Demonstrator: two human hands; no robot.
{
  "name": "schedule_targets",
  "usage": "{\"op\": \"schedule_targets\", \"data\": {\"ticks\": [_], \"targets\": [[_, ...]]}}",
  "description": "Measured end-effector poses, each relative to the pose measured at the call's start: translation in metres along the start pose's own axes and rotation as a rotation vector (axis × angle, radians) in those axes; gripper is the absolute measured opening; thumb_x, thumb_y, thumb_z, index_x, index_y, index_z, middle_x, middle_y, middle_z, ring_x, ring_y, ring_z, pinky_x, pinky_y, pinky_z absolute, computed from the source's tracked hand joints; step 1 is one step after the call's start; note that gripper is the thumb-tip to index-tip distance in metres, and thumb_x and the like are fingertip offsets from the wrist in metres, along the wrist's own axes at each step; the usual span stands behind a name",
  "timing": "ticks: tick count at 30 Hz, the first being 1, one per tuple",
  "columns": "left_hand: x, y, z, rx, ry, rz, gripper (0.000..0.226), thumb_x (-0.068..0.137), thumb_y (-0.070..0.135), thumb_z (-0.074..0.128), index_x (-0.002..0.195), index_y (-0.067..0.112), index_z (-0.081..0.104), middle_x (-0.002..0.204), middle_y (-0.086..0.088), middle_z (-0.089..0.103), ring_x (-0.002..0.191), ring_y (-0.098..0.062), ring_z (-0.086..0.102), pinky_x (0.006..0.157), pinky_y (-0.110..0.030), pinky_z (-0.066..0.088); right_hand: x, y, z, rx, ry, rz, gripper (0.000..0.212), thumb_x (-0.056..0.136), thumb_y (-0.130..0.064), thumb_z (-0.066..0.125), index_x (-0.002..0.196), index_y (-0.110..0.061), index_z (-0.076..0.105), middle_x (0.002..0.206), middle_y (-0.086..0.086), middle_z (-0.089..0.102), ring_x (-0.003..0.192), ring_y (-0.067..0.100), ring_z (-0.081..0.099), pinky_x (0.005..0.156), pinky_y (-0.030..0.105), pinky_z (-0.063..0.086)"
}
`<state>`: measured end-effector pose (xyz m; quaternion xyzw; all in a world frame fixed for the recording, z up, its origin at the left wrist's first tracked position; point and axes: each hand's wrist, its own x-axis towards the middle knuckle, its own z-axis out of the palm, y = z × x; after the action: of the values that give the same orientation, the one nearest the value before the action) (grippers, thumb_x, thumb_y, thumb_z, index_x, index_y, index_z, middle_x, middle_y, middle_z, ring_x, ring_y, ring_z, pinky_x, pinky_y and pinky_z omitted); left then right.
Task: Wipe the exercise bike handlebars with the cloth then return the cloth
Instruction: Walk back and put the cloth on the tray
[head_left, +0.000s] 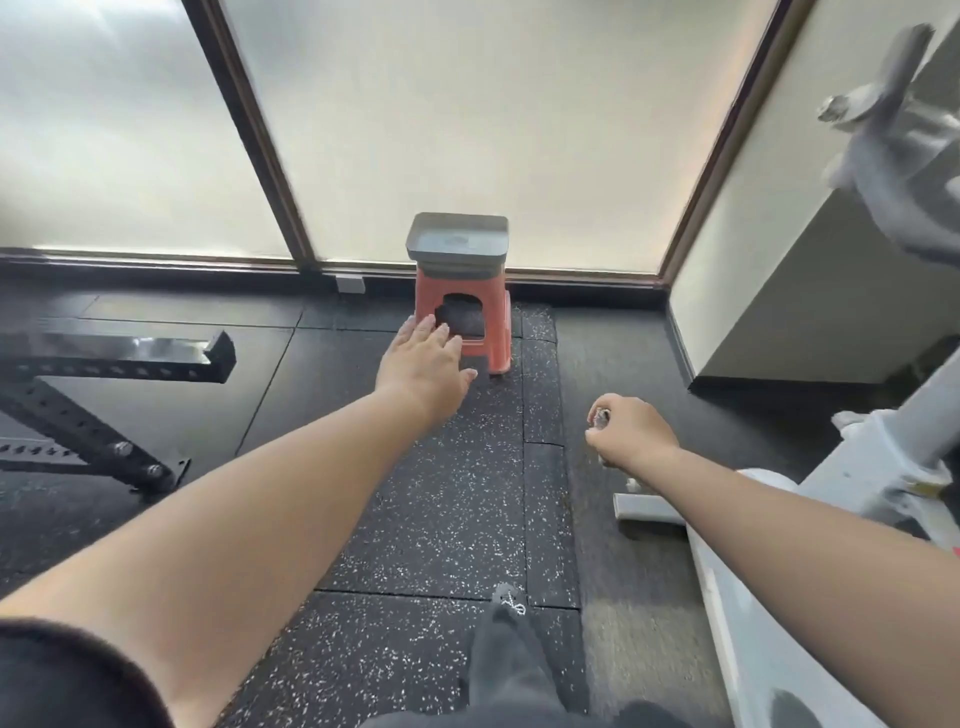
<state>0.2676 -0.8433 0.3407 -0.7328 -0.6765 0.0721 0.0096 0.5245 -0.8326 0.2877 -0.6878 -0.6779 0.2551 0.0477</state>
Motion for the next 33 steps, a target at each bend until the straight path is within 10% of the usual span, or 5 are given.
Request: {"op": "schedule_targets", "data": {"ticks": [12,23,27,33], "targets": [[0.184,-0.074,-0.029,-0.114,0.037,-0.013,0.053,0.100,0.038,0.032,0.149,0.021,0.022,0.157,-0.003,0.022,0.146,-0.022,0.014,0.119,-0.040,0.004,0.199,-0.085,-0.056,0.316,-0.051,-0.069,0.027,0.082,-0.039,0.068,0.105,-0.027,0.060,0.098,-0.001,0.065,0.083,0.020,0.068,0.074,0.037,0.059],[0.315,-0.170,-0.039,-0.441,-0.058,0.233,0.063,0.084,0.042,0.065,0.140,0.041,0.038,0.150,0.015,0.036,0.132,-0.014,0.040,0.110,-0.041,0.034,0.336,-0.210,-0.065,0.971,-0.274,-0.064,0.048,0.084,-0.005,0.066,0.128,-0.014,0.050,0.118,0.022,0.060,0.080,0.025,0.064,0.067,0.034,0.053],[0.363,-0.197,-0.051,-0.633,-0.003,0.269,0.062,0.076,0.044,0.073,0.133,0.039,0.049,0.131,0.015,0.055,0.110,-0.006,0.055,0.099,-0.034,0.044,0.379,-0.264,-0.071,1.282,-0.365,-0.028,0.038,0.091,-0.011,0.060,0.127,-0.012,0.048,0.120,0.023,0.063,0.104,0.036,0.061,0.100,0.054,0.042],[0.426,-0.234,-0.057,-0.975,-0.018,0.105,0.030,0.083,0.029,0.070,0.112,0.029,0.068,0.094,0.008,0.071,0.085,-0.006,0.066,0.078,-0.028,0.052,0.425,-0.299,-0.067,1.348,-0.370,-0.044,0.038,0.085,-0.014,0.065,0.120,-0.007,0.053,0.100,0.016,0.069,0.084,0.025,0.068,0.079,0.042,0.054]]}}
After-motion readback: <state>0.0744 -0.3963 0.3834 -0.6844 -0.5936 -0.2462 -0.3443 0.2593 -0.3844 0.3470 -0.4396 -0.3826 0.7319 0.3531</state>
